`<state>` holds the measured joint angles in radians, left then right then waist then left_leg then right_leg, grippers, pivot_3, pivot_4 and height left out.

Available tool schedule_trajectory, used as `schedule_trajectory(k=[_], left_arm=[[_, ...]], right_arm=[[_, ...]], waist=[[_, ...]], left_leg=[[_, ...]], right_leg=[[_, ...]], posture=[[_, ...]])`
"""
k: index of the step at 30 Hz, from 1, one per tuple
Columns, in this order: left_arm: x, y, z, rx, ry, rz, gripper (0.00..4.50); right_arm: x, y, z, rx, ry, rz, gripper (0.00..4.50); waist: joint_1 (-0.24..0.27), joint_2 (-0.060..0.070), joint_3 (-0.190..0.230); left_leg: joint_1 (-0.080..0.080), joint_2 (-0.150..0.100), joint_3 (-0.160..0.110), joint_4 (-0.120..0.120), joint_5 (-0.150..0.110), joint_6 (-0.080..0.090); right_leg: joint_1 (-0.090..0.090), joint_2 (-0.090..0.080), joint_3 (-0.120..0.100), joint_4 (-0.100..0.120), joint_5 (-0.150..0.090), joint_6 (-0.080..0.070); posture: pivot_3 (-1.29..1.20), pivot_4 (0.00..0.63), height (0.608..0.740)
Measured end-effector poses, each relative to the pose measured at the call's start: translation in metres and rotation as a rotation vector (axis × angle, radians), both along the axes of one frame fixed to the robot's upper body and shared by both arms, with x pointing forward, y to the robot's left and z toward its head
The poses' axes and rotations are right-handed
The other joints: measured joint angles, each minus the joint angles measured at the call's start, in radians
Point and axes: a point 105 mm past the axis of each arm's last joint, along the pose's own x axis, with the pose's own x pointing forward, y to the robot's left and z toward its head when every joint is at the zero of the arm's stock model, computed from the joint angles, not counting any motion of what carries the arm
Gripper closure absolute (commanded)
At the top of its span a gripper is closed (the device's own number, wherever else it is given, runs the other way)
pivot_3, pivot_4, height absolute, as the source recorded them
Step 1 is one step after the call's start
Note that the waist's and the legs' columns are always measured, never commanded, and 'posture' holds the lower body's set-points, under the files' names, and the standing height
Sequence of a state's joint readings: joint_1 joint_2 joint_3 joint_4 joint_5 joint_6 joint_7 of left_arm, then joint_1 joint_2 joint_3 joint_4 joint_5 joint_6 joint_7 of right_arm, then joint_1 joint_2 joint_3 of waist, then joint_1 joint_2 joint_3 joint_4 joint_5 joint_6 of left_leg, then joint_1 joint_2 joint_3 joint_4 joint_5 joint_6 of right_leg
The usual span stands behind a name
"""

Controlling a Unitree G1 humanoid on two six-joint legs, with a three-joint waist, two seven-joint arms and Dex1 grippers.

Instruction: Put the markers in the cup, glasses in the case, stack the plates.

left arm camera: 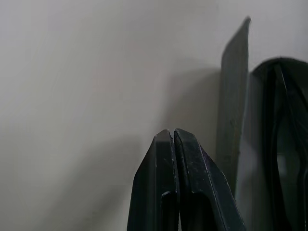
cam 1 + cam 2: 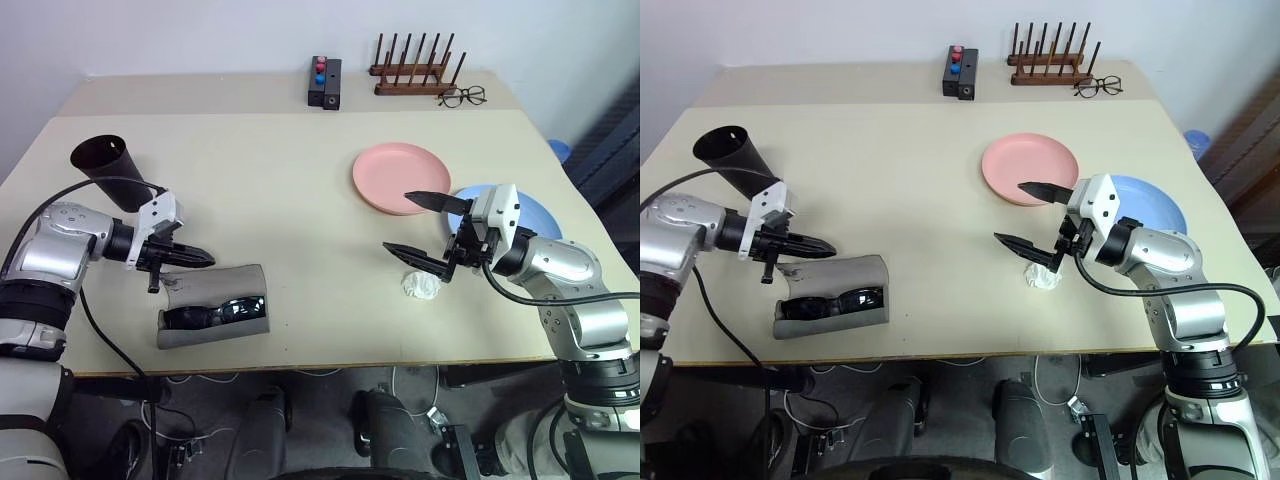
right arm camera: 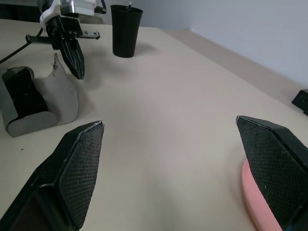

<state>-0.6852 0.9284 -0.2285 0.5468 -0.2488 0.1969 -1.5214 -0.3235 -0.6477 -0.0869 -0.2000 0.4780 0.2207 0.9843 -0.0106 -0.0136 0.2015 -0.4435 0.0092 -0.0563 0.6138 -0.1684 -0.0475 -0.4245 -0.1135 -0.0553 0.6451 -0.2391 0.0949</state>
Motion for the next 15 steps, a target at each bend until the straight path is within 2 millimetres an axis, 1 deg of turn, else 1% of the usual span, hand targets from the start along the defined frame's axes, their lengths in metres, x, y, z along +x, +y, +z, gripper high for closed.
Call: schedule_trajectory(k=[2, 5, 7, 9, 13, 15], left_arm=[[-0.006, -0.003, -0.001, -0.012, 0.032, -0.026, 4.45], [-0.012, -0.009, 0.004, -0.030, 0.052, -0.072, 4.45], [-0.018, -0.008, 0.005, -0.026, 0.065, -0.085, 4.45], [-0.027, -0.002, 0.003, -0.013, 0.093, -0.084, 4.45], [-0.035, -0.004, -0.002, -0.020, 0.125, -0.101, 4.45], [-0.038, -0.003, -0.007, -0.016, 0.140, -0.105, 4.45]], right_arm=[[-0.001, 0.001, 0.001, 0.001, -0.002, 0.005, 0.00], [-0.002, 0.002, 0.002, 0.002, -0.004, 0.010, 0.00], [-0.002, 0.003, 0.002, 0.002, -0.003, 0.013, 0.00], [-0.004, 0.003, 0.003, -0.002, -0.007, 0.018, 0.00], [-0.008, 0.007, 0.005, -0.014, -0.022, 0.039, 0.00], [-0.010, 0.007, 0.001, -0.062, -0.029, 0.045, 0.00]], waist=[[0.000, 0.000, 0.000], [0.000, 0.000, 0.000], [0.000, 0.000, 0.000], [-0.005, 0.000, 0.000], [0.001, 0.000, 0.000], [0.003, 0.000, 0.000]], left_leg=[[0.000, 0.000, 0.000, 0.000, 0.000, 0.000], [0.000, 0.000, 0.000, 0.000, 0.000, 0.000], [0.000, 0.000, 0.000, 0.000, 0.000, 0.000], [0.001, 0.001, 0.000, -0.001, 0.000, 0.000], [0.001, 0.001, 0.000, 0.000, 0.000, 0.000], [0.000, 0.001, 0.000, 0.000, 0.000, 0.000]], right_leg=[[0.000, 0.000, 0.000, 0.000, 0.000, 0.000], [0.000, 0.000, 0.000, 0.000, 0.000, 0.000], [0.000, 0.000, 0.000, 0.000, 0.000, 0.000], [0.000, 0.000, 0.000, 0.000, 0.000, 0.000], [0.000, 0.000, 0.000, 0.000, 0.000, 0.000], [0.000, 0.000, 0.000, -0.001, 0.000, -0.001]], posture=[[0.00, 0.150, 0.740], [0.00, 0.150, 0.740], [0.00, 0.150, 0.740], [0.00, 0.150, 0.740], [0.00, 0.150, 0.740], [0.00, 0.150, 0.740]])
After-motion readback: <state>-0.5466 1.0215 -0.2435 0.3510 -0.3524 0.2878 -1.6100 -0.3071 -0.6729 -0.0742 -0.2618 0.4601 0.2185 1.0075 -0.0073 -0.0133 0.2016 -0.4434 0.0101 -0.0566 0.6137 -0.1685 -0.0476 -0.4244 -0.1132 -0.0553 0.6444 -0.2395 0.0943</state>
